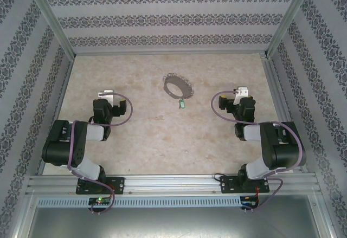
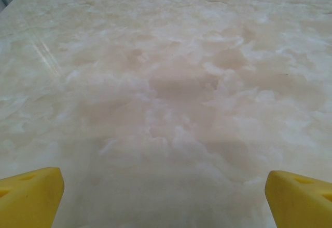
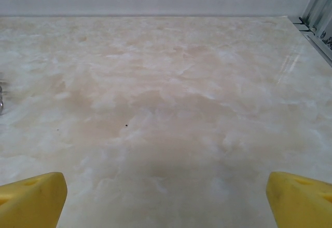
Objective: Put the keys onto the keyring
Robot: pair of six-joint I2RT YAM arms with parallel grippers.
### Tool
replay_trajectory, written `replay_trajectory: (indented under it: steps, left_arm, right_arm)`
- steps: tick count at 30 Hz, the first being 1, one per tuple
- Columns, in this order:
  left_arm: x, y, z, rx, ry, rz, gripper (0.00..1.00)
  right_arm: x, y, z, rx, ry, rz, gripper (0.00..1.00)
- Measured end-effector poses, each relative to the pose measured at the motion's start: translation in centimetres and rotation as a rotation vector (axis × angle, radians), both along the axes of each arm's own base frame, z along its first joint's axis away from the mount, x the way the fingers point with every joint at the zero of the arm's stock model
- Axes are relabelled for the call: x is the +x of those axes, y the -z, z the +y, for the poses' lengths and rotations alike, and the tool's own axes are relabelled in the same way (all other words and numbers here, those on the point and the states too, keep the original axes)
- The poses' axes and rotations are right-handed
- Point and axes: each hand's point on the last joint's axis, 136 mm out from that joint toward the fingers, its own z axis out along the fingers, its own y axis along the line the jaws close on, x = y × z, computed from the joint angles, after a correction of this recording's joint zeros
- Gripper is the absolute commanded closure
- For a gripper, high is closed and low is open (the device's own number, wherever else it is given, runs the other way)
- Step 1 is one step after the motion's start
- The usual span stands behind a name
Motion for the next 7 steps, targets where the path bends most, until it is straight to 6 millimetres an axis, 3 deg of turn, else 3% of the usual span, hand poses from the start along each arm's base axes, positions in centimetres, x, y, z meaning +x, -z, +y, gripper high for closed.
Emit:
replay_trajectory:
  steps: [7]
  left_arm:
    - [0.00,0.00,-0.06,-0.002,0.003,0.000,0.00]
  right_arm:
    - [0.00,0.00,-0.05,-0.001,0.003,0.000,0.02]
